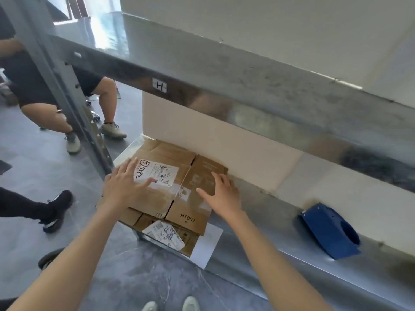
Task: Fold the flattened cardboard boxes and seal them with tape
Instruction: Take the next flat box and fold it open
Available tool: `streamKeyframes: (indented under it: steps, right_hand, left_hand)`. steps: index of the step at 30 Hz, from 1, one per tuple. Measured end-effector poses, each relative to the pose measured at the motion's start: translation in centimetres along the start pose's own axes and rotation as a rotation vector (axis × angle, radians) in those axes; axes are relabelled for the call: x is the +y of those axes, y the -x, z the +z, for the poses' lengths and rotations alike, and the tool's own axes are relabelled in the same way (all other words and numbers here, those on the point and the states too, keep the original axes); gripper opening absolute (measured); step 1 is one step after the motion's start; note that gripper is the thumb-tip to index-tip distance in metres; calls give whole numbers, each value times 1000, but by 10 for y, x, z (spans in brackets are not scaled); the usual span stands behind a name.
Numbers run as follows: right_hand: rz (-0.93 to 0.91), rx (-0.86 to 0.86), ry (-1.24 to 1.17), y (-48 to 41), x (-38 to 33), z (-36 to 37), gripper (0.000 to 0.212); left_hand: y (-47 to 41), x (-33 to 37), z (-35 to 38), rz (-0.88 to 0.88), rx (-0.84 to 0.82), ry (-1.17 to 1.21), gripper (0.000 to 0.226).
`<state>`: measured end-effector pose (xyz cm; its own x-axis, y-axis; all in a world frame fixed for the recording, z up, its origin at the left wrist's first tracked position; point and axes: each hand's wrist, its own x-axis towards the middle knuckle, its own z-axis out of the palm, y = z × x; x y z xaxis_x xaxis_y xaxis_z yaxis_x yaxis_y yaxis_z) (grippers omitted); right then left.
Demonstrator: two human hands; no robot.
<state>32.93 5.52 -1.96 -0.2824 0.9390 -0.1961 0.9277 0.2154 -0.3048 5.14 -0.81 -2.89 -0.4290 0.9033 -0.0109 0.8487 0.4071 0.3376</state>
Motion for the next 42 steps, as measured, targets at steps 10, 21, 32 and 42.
streamKeyframes:
  steps: [10, 21, 32, 42]
  right_hand:
    - [226, 75, -135, 10, -27, 39, 94]
    - [382, 193, -727, 12, -43, 20, 102]
    - [281, 316, -845, 47, -14, -35, 122]
    - [92, 348, -798, 119, 109, -93, 141]
  left_hand:
    - [-50, -29, 14, 22, -185, 101, 97]
    - [-51, -14, -1, 116, -50, 291, 100]
    - [-12, 49, -34, 194, -6, 584, 117]
    - [77, 163, -4, 324, 101, 694, 120]
